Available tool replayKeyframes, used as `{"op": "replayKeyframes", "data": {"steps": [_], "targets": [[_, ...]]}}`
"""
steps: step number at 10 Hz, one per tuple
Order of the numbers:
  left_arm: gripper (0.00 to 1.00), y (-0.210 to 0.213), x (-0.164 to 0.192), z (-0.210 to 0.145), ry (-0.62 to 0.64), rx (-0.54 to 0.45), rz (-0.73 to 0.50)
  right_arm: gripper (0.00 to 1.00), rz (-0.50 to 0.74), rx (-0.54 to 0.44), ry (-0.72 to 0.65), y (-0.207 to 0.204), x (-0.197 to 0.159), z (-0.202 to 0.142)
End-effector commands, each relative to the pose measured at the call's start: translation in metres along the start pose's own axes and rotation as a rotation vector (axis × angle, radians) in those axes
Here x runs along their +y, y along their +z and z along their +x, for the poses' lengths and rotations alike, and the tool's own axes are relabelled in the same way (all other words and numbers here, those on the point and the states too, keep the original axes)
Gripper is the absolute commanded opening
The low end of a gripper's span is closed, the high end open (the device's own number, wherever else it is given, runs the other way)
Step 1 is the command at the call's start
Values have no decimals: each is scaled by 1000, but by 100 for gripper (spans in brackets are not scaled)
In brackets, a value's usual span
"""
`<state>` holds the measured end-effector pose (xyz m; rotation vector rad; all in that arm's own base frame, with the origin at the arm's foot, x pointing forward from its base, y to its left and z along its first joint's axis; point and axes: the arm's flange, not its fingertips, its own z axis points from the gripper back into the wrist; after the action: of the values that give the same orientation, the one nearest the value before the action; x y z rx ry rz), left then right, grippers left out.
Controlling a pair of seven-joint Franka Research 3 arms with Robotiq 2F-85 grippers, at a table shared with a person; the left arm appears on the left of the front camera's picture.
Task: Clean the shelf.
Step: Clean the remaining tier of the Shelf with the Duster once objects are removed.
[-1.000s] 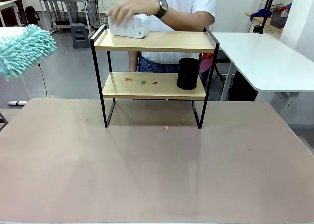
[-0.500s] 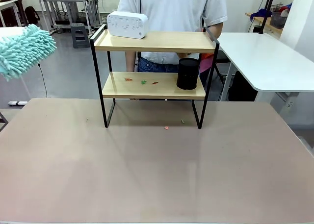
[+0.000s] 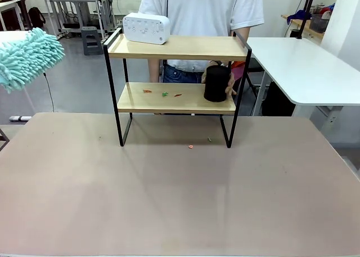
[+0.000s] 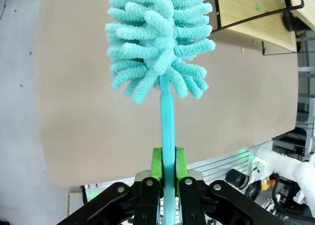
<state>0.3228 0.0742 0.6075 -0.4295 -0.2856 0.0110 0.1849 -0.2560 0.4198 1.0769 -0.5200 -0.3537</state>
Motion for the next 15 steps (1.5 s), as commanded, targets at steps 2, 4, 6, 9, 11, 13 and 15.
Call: {"op": "replayKeyframes", "data": {"steps": [2, 4, 6, 9, 11, 13, 15], "targets": [[12, 3, 1, 1, -17, -6, 2, 100, 21, -14, 26, 0, 1, 1], [12, 3, 1, 1, -17, -6, 2, 100, 21, -14, 26, 0, 1, 1], [12, 19, -11, -18, -101, 9, -30, 100, 21, -14, 26, 0, 1, 1], [12, 49, -3, -114, -326, 117, 61, 100, 21, -14, 26, 0, 1, 1], [12, 41, -8, -139, -553, 147, 39, 100, 21, -14, 26, 0, 1, 1], [12, 12, -42, -124, -688, 212, 15, 100, 21, -14, 26, 0, 1, 1], [12, -24, -88, -104, -752, 320, 23, 100, 21, -14, 26, 0, 1, 1]]}}
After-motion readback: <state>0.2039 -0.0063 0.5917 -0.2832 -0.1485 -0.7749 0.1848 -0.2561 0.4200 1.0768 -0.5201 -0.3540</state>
